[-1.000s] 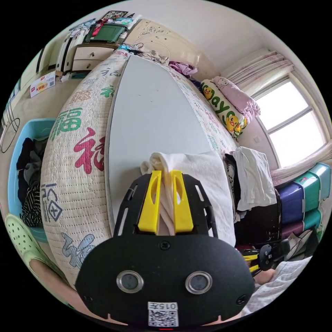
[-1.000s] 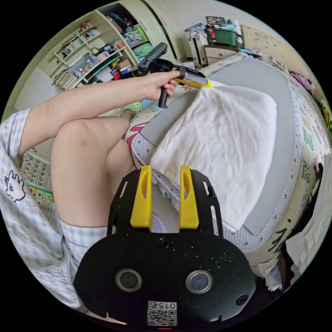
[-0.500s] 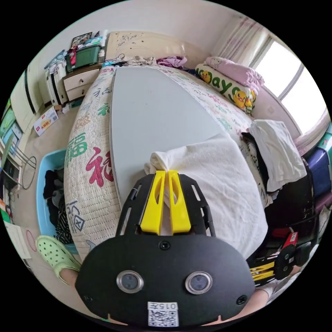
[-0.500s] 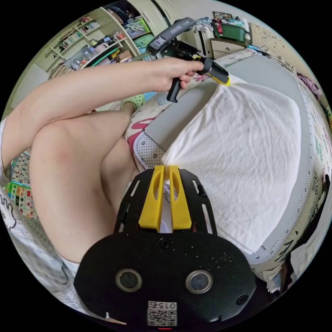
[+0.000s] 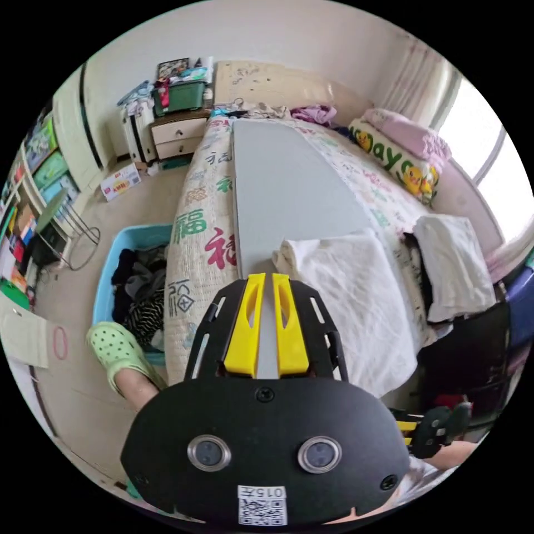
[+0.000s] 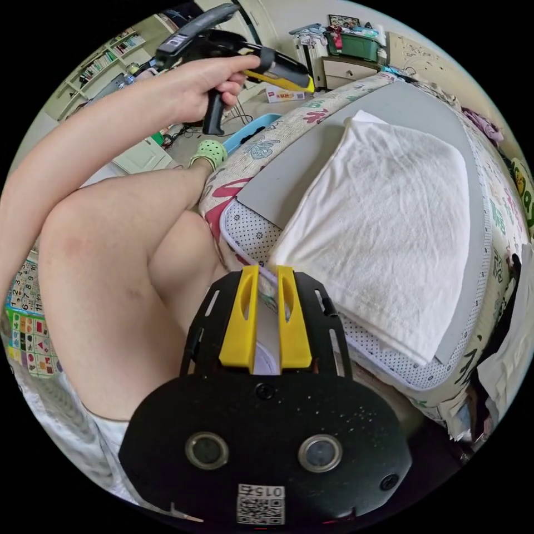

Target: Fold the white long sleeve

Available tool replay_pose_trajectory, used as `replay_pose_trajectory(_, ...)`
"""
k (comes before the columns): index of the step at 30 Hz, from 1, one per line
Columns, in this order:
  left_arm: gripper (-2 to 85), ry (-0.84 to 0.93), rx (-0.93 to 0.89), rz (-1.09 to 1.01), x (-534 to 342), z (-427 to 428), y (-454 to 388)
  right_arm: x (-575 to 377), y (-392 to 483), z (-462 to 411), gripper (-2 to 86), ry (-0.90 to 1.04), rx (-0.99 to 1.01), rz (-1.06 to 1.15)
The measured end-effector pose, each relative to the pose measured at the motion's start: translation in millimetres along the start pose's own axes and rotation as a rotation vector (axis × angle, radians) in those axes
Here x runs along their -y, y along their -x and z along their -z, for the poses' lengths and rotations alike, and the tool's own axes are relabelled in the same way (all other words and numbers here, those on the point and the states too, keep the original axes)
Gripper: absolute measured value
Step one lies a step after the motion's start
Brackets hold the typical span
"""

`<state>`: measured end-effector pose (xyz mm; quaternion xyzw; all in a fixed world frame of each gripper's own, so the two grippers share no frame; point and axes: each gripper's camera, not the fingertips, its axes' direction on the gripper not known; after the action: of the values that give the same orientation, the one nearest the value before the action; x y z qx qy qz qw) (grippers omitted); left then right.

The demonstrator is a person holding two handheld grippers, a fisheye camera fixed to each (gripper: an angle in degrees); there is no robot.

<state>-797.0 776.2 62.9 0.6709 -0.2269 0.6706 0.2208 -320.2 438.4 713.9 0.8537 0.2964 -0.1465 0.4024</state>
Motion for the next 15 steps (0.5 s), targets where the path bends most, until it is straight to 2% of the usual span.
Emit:
replay_pose_trajectory(1, 5.1, -0.029, -0.073, 0.024, -14.5, 12.1, 2.0, -6.8, 1.6, 4.9, 5.3, -0.015, 0.022, -0.008)
replay_pose_trajectory(3, 5.8, -0.067, -0.1, 0.023, -37.1, 28.8, -1.8, -16.6, 4.0, 11.0, 4.7, -0.032, 0.061, -0.024)
replay_pose_trajectory(15, 6.3, -0.175, 0.005, -0.093, -155.7, 103.5, -22.3, -103.3, -21.8, 68.5, 0.1, -0.152, 0.109, -0.167)
